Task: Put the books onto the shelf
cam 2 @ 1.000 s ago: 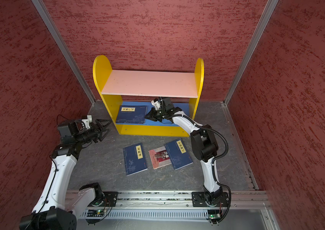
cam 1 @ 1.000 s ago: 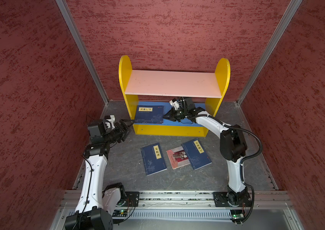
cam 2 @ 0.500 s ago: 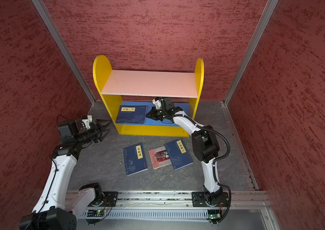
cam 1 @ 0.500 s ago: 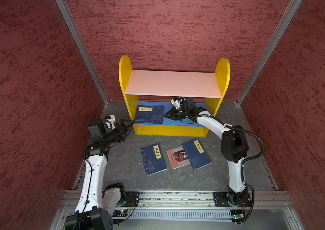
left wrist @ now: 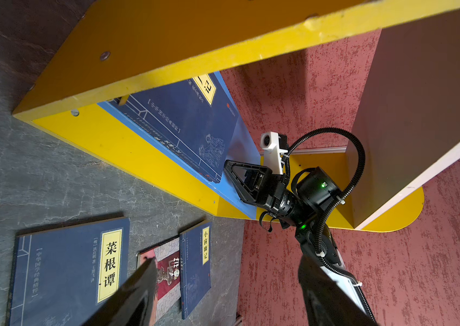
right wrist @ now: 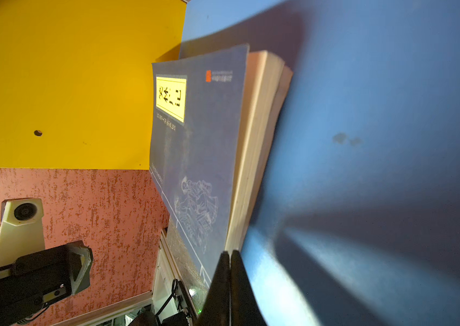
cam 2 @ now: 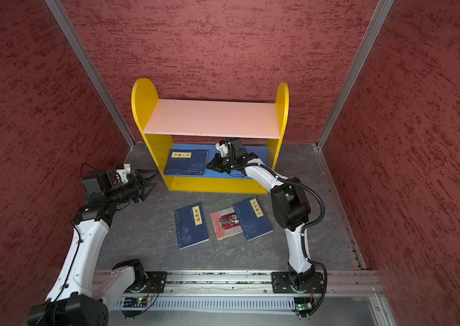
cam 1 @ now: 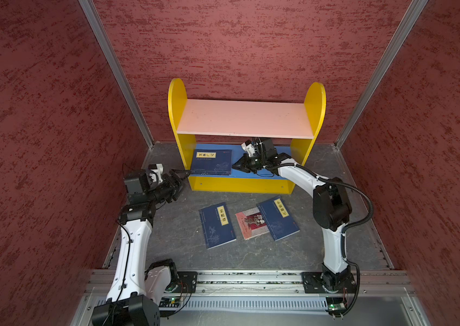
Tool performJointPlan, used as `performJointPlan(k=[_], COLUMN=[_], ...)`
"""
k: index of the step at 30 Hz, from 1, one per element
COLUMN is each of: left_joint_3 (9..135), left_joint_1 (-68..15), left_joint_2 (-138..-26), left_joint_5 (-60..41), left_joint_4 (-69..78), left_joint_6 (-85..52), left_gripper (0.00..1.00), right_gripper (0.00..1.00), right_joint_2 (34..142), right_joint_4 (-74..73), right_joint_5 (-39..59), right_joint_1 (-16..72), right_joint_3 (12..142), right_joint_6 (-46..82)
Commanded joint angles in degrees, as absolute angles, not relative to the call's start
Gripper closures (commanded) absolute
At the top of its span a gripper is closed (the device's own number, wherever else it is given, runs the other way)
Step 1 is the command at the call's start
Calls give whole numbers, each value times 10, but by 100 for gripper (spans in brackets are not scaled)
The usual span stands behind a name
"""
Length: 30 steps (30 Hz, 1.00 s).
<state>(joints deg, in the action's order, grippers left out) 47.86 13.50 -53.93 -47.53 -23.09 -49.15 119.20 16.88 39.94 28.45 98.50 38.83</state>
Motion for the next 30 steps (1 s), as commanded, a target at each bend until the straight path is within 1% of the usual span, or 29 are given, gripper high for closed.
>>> performJointPlan(k=[1, 24, 30], left_joint_3=[473, 473, 474], left_joint_1=[140, 139, 139], left_joint_2=[-535, -534, -536], left_joint_5=[-477, -478, -478], left_joint_4=[-224, -223, -224], left_joint_6=[-489, -489, -489], left_gripper=[21, 21, 20], right_gripper=[93, 93, 91], right_joint_2=[1204, 1228, 1231], right_joint_4=[160, 189, 205], right_joint_5=[409, 410, 391], right_joint_1=[289, 293, 293], right_joint_3=[995, 1028, 1034], right_joint_6=[385, 375, 367])
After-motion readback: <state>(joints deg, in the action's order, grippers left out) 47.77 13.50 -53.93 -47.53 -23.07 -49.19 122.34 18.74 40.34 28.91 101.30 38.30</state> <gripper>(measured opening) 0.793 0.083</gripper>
